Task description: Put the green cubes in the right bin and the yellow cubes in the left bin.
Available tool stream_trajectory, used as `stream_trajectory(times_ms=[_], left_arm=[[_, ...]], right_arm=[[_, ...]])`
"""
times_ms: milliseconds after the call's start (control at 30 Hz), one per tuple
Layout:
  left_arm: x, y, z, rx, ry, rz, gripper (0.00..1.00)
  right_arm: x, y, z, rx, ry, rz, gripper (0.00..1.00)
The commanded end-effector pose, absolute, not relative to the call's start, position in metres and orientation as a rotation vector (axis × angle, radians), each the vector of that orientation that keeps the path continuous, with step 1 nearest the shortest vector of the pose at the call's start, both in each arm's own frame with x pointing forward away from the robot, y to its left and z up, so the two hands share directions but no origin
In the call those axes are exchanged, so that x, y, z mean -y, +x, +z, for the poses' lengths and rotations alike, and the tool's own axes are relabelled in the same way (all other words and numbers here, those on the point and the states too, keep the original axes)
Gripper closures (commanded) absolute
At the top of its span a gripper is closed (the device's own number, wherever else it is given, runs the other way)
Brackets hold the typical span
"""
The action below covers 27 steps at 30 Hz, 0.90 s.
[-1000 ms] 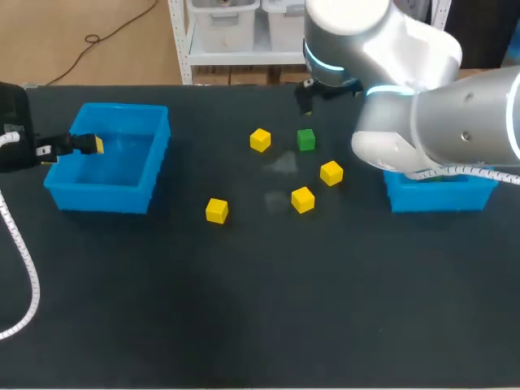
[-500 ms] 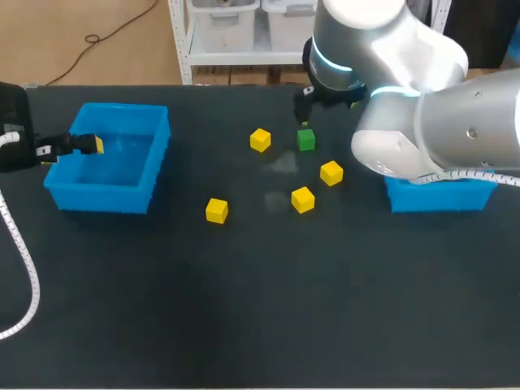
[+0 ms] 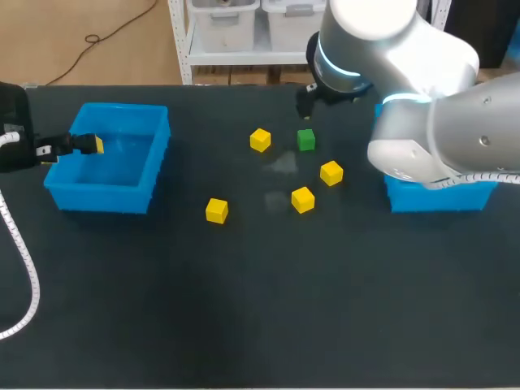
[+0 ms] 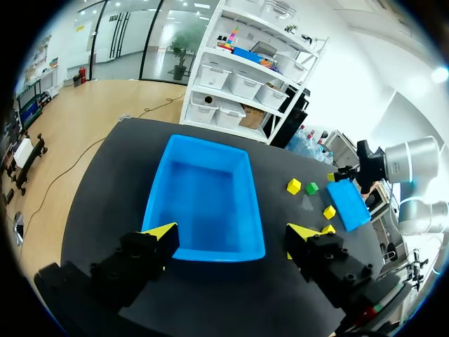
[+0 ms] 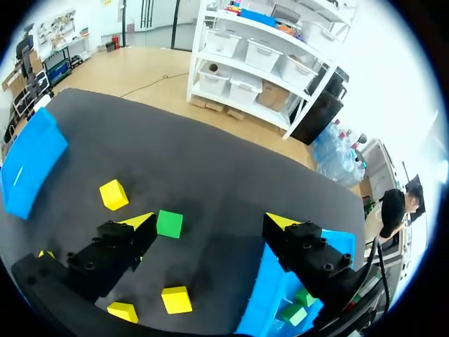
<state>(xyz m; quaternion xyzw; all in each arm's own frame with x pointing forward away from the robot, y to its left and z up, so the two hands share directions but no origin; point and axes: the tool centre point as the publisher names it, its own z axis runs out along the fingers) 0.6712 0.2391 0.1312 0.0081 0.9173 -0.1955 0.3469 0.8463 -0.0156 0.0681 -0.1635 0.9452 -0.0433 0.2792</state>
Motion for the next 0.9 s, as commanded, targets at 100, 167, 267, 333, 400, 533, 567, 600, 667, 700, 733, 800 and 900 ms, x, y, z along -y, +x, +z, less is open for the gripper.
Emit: stream_trajectory(times_ms=[100,167,267,333,400,533,567,600,667,700,733,800,900], left_arm=[[-0.236,0.672,0.132,-2.386,0.014,-0.493,0.0],[-0.236,0.672,0.132,-2.386,0.014,-0.493,0.0],[-0.236,0.672,0.132,-2.386,0.014,-0.493,0.0],[-0.236,0.672,0.132,-2.386,0.014,-0.493,0.0],[-0.236,0.672,0.132,-2.386,0.014,-0.493,0.0],[-0.236,0.672,0.132,-2.386,0.014,-0.493,0.0],[-0.236,0.672,0.132,-2.386,0.014,-0.493,0.0],[-0.236,0.672,0.132,-2.386,0.014,-0.493,0.0],[-0.236,0.672,0.132,-2.386,0.014,-0.493,0.0],[-0.236,0.672,0.132,-2.386,0.014,-0.493,0.0],[-0.236,0.672,0.132,-2.386,0.014,-0.493,0.0],[-0.236,0.672,0.132,-2.386,0.014,-0.493,0.0],[-0.236,0.672,0.132,-2.386,0.014,-0.493,0.0]], right_arm=[[0.024,0.848,0.052,-2.567,-0.408,-0.155,0.0],[0.023,0.848,0.046,-2.572,-0.417,-0.155,0.0],[0.017,0.848,0.042,-2.572,-0.436,-0.151,0.0],[0.014,0.85,0.04,-2.569,-0.447,-0.152,0.0],[0.011,0.853,0.038,-2.573,-0.452,-0.142,0.0],[0.006,0.858,0.03,-2.594,-0.457,-0.122,0.0],[0.004,0.859,0.028,-2.6,-0.455,-0.116,0.0],[0.002,0.86,0.026,-2.613,-0.452,-0.105,0.0],[-0.002,0.86,0.022,-2.62,-0.454,-0.099,0.0],[-0.004,0.86,0.02,-2.625,-0.46,-0.097,0.0],[-0.006,0.859,0.018,-2.63,-0.464,-0.094,0.0],[-0.01,0.858,0.015,-2.632,-0.475,-0.097,0.0],[-0.016,0.856,0.012,-2.639,-0.507,-0.102,0.0]])
